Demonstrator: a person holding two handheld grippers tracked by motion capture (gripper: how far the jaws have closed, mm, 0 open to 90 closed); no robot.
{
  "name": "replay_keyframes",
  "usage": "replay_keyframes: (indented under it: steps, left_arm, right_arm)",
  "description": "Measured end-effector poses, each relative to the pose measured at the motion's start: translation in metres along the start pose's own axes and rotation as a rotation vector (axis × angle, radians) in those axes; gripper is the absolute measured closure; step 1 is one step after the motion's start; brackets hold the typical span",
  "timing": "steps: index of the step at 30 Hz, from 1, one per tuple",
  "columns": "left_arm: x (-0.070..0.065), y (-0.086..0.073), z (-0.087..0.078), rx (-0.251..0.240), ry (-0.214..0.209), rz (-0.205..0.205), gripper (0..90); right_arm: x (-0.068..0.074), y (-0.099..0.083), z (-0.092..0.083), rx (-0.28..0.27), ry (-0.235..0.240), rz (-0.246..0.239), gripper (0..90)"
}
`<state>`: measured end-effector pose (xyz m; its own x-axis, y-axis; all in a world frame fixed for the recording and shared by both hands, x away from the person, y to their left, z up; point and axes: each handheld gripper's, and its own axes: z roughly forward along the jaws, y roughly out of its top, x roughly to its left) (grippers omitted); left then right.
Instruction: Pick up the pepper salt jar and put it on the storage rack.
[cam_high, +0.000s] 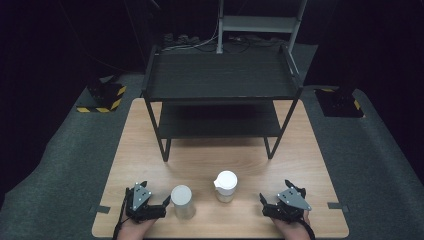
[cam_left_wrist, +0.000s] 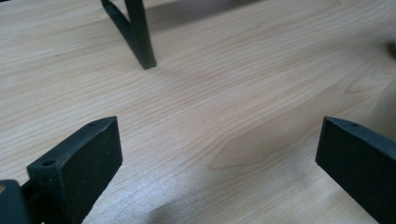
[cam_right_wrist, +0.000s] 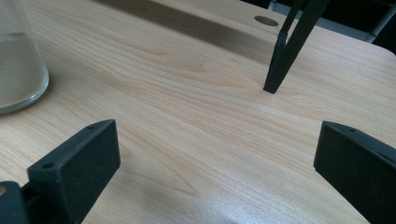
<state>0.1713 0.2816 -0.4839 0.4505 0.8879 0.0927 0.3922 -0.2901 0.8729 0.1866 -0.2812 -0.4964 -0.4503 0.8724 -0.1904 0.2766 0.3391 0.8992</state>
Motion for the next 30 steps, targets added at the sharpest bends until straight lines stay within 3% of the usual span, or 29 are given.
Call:
replay_keyframes:
  steps: [8,12,18,30]
  left_arm:
    - [-0.006,-0.0053,-0.0024,-0.03,0.037,-0.013,1.1]
    - [-0.004,-0.0066,-0.0028,-0.038,0.031,-0.012,1.2]
    - [-0.0072,-0.0063,-0.0021,-0.038,0.032,0.019,1.4]
    - [-0.0065,-0.0047,-0.0035,-0.02,0.034,0.04,1.8]
  right_arm:
    - [-0.0029,-0.0022,-0.0016,-0.008,0.002,0.007,0.0]
    - [-0.0075,-0.0032,-0.0022,-0.008,0.008,0.026,0.0]
    - [-0.0107,-0.0028,-0.0018,-0.003,0.011,0.031,0.0]
    - [-0.0106,-0.0043,-0.0041,-0.003,-0.001,0.026,0.0]
